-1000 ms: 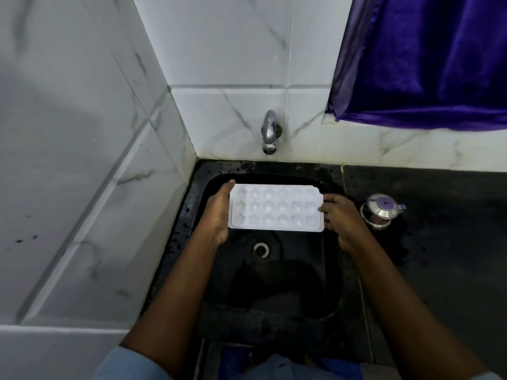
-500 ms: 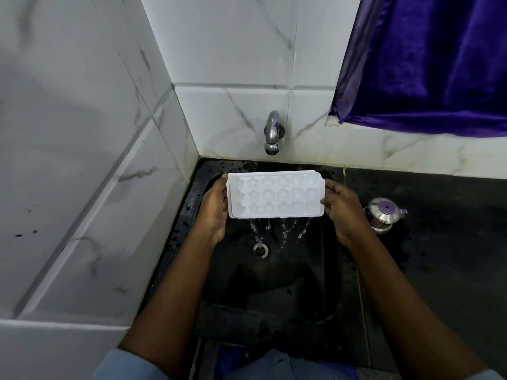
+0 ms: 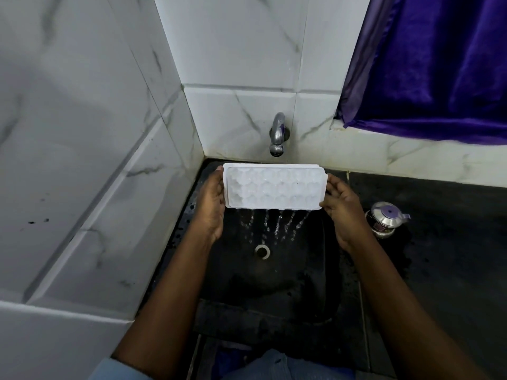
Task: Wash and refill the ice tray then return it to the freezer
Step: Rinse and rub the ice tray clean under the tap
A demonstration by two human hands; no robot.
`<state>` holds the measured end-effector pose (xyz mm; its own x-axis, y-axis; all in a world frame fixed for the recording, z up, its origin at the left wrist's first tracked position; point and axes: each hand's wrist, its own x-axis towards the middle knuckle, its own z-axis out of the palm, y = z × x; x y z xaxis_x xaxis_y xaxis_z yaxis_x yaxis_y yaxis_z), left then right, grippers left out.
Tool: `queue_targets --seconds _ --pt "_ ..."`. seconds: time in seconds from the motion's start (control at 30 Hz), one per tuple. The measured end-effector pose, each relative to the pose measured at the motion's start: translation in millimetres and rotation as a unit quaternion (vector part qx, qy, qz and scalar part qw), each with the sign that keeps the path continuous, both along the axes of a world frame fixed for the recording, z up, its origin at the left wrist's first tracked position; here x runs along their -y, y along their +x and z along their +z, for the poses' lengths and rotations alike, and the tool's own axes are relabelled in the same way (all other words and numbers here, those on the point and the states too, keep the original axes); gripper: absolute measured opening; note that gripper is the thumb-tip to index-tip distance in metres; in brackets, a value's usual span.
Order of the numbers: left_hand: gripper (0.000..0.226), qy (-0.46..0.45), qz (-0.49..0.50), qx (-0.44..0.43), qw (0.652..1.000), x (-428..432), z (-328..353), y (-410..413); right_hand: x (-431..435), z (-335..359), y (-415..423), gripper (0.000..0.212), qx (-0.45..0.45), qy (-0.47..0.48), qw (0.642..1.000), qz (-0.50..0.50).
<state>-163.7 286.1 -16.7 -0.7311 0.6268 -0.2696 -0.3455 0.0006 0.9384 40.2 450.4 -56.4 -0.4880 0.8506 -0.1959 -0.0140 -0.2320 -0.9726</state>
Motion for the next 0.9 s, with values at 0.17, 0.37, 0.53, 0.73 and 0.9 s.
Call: queue_targets --seconds 0.17,0.37,0.53,0.73,0.9 --pt "0.035 0.030 -0.007 -0.018 0.999 3.1 10.9 7.9 4.2 6.4 7.5 0.065 -0.035 0.022 0.999 0.019" --pt "0.032 0.062 0.002 -0.028 0.998 14.1 19.1 10.1 15.3 19.1 13.8 0.056 -0.118 0.036 0.992 0.007" --pt "0.048 0.090 0.042 0.004 0.995 22.5 26.7 14.8 22.0 23.0 19.0 0.061 -0.152 0.047 0.987 -0.022" --pt "0.063 0.110 0.068 0.033 0.991 32.4 30.6 19.4 34.4 33.5 23.8 0.065 -0.182 0.050 0.981 -0.030" --pt "0.062 0.135 0.083 0.031 0.987 37.5 34.8 20.1 37.4 36.1 27.6 0.068 -0.195 0.068 0.978 -0.042"
